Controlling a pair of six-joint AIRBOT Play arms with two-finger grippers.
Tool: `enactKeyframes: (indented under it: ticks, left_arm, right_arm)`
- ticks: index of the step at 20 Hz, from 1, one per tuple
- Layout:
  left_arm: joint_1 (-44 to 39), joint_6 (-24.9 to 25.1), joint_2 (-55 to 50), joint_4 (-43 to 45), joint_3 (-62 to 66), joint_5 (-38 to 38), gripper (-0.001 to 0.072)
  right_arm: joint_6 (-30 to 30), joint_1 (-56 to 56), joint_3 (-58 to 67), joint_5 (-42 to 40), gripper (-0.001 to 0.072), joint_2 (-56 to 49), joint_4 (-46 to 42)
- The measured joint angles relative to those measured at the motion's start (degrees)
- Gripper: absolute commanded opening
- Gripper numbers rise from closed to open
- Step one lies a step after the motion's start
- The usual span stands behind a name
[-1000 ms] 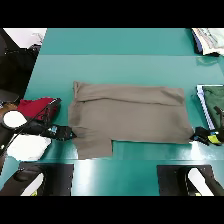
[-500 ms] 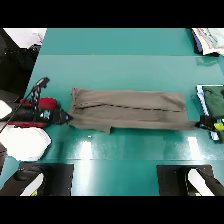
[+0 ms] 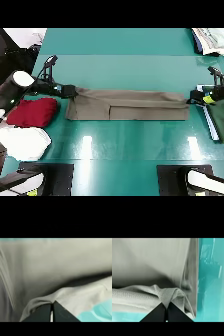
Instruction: Fold the shirts.
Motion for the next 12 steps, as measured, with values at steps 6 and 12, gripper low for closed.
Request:
enactKeyframes:
  ticks: [6, 12]
  left_arm:
    - [0.04, 0.07, -5.14, -1.09, 2.75, 9.38, 0.0611]
    - [0.02, 0.02, -5.84, -1.53, 6.36, 2.89, 0.0045]
  right_arm:
    - [2.23, 0.83, 7.17, -5.16, 0.0554, -8.46, 6.67]
    - [-2.73, -1.70, 10.34, -1.20, 0.0554, -10.88, 10.47]
